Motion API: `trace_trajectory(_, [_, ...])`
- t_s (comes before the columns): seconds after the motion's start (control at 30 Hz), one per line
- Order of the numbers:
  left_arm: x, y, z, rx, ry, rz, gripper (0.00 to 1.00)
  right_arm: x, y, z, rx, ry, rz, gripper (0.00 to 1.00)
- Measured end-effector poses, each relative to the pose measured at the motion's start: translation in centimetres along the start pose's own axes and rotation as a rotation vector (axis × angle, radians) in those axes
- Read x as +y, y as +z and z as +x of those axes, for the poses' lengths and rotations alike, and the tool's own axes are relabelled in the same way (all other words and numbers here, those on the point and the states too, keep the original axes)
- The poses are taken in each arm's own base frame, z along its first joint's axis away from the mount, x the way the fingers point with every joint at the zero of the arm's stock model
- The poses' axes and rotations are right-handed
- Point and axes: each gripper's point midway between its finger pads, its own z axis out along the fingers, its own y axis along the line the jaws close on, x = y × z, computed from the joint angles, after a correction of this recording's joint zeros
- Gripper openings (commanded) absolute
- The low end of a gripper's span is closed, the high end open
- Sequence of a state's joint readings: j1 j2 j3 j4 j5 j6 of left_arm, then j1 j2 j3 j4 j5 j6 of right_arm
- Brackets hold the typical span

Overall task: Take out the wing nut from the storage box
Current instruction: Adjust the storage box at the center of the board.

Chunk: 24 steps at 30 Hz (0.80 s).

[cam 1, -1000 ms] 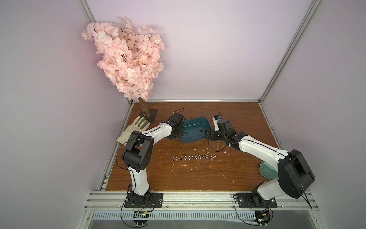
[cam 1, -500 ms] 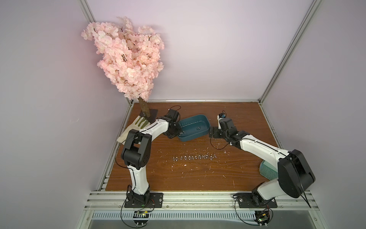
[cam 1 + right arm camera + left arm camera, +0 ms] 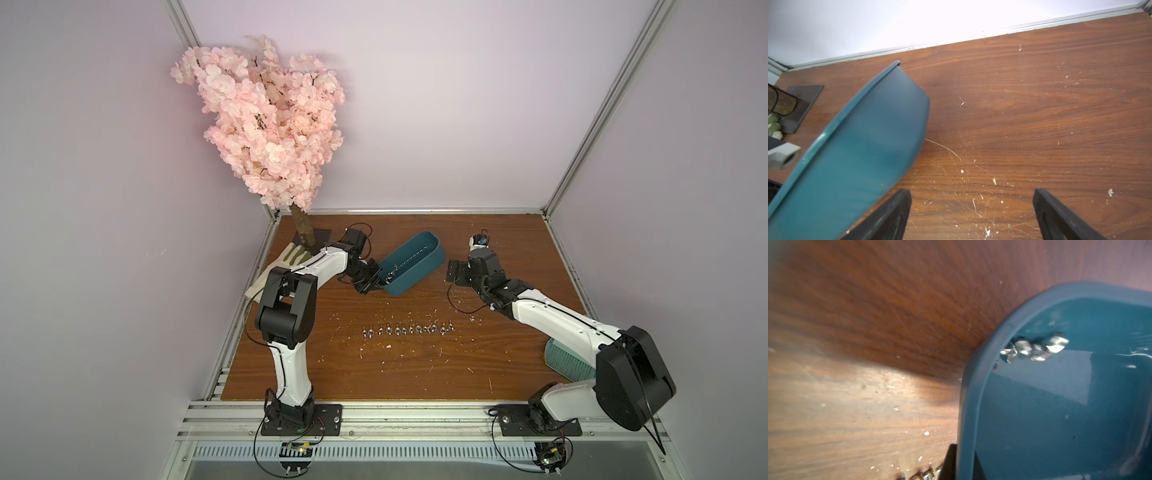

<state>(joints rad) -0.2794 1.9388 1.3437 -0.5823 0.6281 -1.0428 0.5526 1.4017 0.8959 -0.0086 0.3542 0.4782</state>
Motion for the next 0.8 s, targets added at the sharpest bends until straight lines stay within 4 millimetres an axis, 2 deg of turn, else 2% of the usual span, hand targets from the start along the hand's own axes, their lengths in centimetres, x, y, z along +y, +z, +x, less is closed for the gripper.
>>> trace_trajectory(0.27, [0.2, -0.1, -0.3, -0.018, 0.006, -0.013, 0.01, -0.6, -0.1, 0.4, -0.006, 0.006, 0.016, 0.99])
trace_trajectory(0.57, [0.1, -0.9, -4.3, -0.252, 0.196, -0.169, 0.01, -0.8, -0.7, -0.3, -0.031, 0.014, 0.022, 0.99])
trace_trajectory(0.67, [-1.0, -1.1, -5.1, -0.334, 0.289, -0.231, 0.01, -0.8, -0.7, -0.4, -0.032, 0.015, 0.021, 0.99])
trace_trajectory(0.8, [-3.2, -1.1, -5.4, -0.415, 0.422, -0.278, 0.01, -0.8, -0.7, -0.2, -0.025, 0.013, 0.022, 0.99])
